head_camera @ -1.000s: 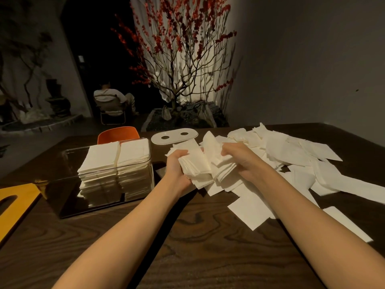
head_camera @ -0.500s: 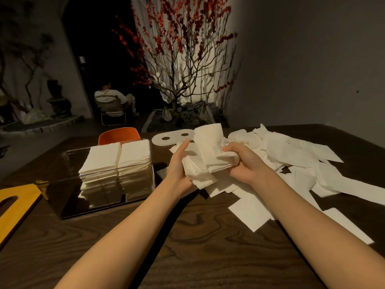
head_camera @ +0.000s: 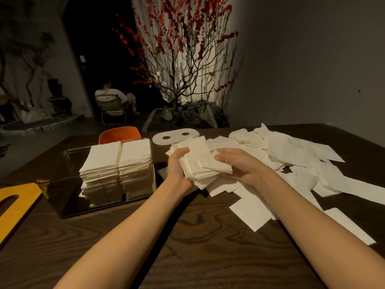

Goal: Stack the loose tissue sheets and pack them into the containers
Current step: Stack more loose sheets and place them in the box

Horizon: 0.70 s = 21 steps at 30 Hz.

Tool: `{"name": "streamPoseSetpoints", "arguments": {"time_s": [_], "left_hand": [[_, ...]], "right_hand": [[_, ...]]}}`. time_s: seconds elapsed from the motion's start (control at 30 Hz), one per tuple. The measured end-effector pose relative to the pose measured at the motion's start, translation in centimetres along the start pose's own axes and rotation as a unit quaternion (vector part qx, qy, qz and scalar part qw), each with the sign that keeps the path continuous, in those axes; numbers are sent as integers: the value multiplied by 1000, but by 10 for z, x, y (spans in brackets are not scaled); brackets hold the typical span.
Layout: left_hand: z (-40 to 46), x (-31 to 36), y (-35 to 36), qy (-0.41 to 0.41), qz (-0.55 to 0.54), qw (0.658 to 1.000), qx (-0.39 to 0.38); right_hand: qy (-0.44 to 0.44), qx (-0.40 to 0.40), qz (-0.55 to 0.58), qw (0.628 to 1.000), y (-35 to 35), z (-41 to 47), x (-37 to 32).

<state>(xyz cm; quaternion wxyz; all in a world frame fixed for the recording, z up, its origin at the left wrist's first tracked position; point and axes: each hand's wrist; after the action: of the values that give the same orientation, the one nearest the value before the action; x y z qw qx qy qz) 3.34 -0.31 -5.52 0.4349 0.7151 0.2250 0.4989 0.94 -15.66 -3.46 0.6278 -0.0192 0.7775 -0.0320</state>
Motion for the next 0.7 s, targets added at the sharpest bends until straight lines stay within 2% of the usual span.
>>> {"name": "streamPoseSetpoints", "arguments": {"time_s": [0.13, 0.27, 0.47, 0.7], "left_hand": [[2, 0, -5, -32, -25, 999, -31], [0, -1, -1, -56, 15, 996, -67], [-5, -2, 2, -78, 63, 993, -64], [-4, 1, 0, -96, 46, 993, -48]], "right_hand": [[-17, 16, -8, 1000, -3, 1, 3], [-32, 7, -28, 999, 0, 1, 4], [-29, -13, -42, 999, 0, -1, 3], [-49, 5, -30, 998, -3, -5, -4]]}}
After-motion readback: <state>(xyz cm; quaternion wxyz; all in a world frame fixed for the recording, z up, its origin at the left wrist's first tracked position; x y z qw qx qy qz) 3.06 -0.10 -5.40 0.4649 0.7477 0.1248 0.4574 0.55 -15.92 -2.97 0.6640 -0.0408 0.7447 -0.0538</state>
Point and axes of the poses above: each hand's wrist, its own z-axis towards the middle knuckle, its own y-axis out of the palm, x = y × z, and after that the axes turned 7 degrees about -z, right-handed
